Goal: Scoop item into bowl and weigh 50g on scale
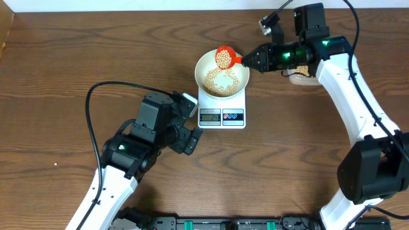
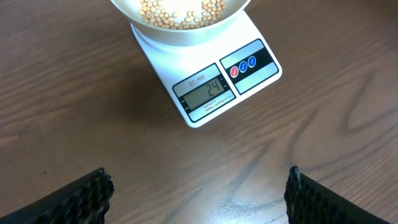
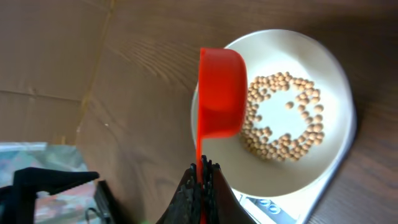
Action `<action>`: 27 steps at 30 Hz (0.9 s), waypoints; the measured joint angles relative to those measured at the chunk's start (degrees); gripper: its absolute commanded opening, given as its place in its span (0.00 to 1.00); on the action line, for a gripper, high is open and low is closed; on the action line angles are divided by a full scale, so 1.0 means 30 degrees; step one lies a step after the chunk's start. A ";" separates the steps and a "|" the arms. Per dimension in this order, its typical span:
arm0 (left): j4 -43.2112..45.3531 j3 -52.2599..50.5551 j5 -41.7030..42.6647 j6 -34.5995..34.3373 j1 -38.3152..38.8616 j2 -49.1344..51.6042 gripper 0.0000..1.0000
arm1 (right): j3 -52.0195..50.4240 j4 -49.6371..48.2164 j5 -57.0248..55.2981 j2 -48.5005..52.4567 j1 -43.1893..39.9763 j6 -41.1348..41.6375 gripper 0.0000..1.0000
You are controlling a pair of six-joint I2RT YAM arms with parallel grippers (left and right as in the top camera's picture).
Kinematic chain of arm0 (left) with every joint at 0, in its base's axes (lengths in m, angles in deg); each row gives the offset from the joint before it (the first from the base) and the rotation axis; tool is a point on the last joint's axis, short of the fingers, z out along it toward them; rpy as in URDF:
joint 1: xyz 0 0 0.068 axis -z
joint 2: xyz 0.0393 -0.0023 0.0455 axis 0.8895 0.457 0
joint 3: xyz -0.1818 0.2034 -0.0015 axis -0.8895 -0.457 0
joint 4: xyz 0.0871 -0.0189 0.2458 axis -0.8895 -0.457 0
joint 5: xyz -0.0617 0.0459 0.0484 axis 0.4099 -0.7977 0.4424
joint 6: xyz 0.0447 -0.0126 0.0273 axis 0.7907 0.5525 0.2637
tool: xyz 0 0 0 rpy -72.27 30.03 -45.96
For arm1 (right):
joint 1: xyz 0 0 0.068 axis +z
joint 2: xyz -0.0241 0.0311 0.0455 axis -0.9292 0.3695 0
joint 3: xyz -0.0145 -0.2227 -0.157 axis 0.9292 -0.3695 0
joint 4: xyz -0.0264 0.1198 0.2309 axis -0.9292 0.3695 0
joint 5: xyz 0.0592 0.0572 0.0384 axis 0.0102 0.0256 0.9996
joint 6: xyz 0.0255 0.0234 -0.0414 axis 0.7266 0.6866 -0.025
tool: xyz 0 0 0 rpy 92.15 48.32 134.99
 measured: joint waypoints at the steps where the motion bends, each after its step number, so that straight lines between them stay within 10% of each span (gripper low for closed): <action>1: 0.0000 0.0000 0.0000 0.0000 0.0000 0.0000 0.91 | 0.0007 0.0175 -0.0219 0.0000 0.0000 -0.0153 0.01; 27: 0.0007 0.0000 0.0000 0.0000 0.0000 0.0000 0.91 | 0.0007 0.0255 -0.2302 0.0000 0.0015 -0.0481 0.01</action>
